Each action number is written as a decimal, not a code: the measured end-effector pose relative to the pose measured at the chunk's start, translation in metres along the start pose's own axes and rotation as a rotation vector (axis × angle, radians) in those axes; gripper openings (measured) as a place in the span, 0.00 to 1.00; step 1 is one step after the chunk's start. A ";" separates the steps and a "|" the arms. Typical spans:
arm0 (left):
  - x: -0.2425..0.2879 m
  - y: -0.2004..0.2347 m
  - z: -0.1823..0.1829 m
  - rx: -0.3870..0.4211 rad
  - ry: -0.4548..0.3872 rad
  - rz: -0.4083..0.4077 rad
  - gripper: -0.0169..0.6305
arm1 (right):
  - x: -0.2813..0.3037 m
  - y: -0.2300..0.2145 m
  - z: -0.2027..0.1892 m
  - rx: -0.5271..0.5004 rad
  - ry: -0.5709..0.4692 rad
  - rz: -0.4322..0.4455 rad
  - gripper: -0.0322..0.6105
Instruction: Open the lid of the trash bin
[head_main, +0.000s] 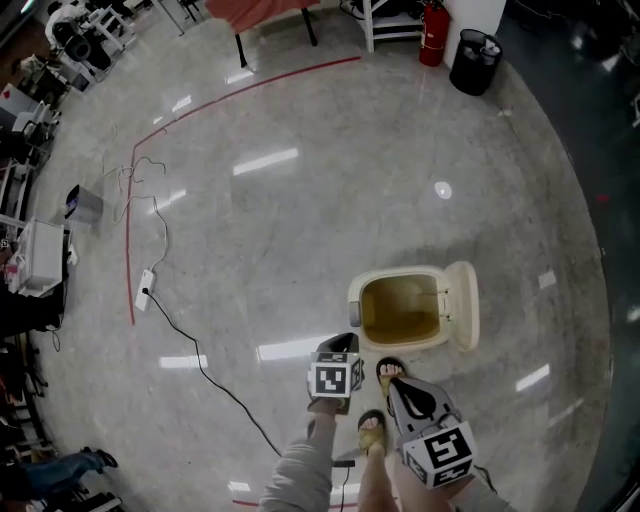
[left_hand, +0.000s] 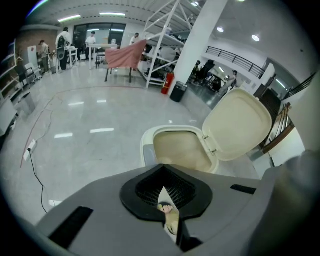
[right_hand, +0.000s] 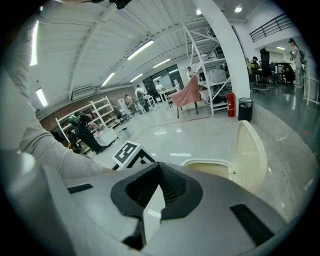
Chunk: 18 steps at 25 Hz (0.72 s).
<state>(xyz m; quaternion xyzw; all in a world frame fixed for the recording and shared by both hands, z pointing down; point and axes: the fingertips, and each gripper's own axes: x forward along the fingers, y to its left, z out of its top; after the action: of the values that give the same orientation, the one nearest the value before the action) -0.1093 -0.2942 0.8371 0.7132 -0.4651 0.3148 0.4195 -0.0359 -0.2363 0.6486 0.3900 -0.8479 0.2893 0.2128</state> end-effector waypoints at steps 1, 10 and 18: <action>-0.009 -0.004 0.003 0.003 -0.009 -0.002 0.03 | -0.004 0.002 0.004 -0.009 -0.002 0.000 0.06; -0.110 -0.041 0.028 -0.023 -0.142 0.008 0.03 | -0.055 0.019 0.028 -0.084 -0.035 -0.021 0.06; -0.206 -0.092 0.023 -0.006 -0.226 -0.016 0.03 | -0.107 0.045 0.030 -0.129 -0.036 -0.022 0.06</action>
<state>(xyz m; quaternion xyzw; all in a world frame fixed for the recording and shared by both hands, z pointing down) -0.0990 -0.2124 0.6255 0.7464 -0.5050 0.2274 0.3690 -0.0104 -0.1747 0.5489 0.3898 -0.8642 0.2246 0.2253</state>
